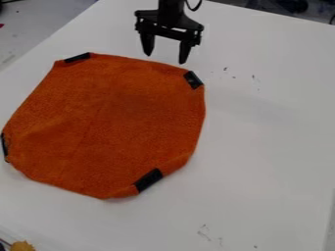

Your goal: Fold the cloth from top to bottom

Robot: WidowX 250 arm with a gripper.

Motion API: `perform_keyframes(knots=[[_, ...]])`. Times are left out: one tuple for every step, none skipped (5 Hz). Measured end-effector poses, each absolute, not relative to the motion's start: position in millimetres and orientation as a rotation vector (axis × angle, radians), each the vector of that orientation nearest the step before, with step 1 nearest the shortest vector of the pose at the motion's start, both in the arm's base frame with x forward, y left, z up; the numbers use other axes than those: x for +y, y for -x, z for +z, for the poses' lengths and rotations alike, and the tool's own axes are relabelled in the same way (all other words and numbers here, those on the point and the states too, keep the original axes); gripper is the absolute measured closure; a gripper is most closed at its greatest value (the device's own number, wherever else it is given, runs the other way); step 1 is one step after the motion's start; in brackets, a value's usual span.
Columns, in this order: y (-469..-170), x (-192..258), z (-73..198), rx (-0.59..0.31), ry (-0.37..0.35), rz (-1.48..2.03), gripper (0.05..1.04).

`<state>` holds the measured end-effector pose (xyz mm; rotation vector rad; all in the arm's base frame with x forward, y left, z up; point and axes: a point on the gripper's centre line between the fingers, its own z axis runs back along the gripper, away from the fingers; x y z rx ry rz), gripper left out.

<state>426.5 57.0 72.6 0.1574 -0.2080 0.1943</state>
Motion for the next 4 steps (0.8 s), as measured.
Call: perform_keyframes(knots=[[-448.2, 45.8, 60.2, -0.189, -0.149, 0.168, 0.084], [-458.6, 38.7, 56.5, -0.187, -0.146, 0.175, 0.084], [-461.6, 33.0, 42.6, -0.17, -0.136, 0.174, 0.084], [-466.2, 28.5, 40.8, -0.172, -0.11, 0.181, 0.084]])
